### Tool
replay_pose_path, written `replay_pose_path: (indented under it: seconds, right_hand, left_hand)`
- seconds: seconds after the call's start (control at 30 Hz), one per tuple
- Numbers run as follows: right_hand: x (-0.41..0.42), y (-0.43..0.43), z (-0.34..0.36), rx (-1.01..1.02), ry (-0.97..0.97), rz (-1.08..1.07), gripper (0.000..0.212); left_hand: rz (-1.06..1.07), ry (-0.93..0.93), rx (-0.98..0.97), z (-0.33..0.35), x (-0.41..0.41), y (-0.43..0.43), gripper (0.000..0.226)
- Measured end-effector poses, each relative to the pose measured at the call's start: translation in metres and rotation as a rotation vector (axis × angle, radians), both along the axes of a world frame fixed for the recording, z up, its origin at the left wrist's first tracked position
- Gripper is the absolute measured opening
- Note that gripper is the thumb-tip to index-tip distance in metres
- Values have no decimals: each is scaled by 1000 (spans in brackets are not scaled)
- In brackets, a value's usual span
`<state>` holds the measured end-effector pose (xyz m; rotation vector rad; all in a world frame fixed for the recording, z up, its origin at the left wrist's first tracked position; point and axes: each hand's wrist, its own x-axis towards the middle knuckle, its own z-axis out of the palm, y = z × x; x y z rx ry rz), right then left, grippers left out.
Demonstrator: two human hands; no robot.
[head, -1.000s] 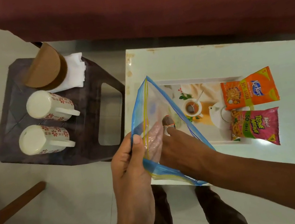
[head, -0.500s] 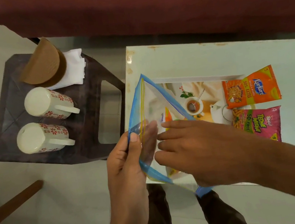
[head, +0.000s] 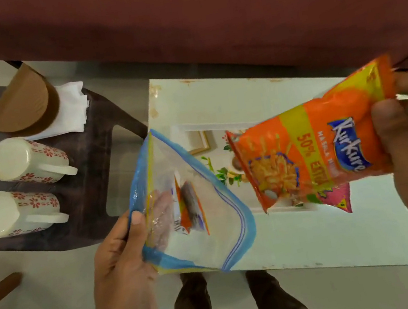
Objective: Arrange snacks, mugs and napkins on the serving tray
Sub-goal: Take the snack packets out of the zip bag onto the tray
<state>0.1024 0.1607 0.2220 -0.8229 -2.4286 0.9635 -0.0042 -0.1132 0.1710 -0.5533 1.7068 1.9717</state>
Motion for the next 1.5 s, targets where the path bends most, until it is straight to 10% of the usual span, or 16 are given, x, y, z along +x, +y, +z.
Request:
replay_pose_path:
  seconds: [0.43,1.07,1.5]
  right_hand:
    - [-4,73,-144,-25,-435,-310,30]
    - [-17,100,-196,-5,-508,-301,32]
    - [-32,6,-50,-88,-46,-130,11]
  left_hand:
    - [-30,-42,-5,-7,1,11,32]
    - [-32,-63,1,-6,-2,21,43]
    - [-43,-34,60,9,2,34,29]
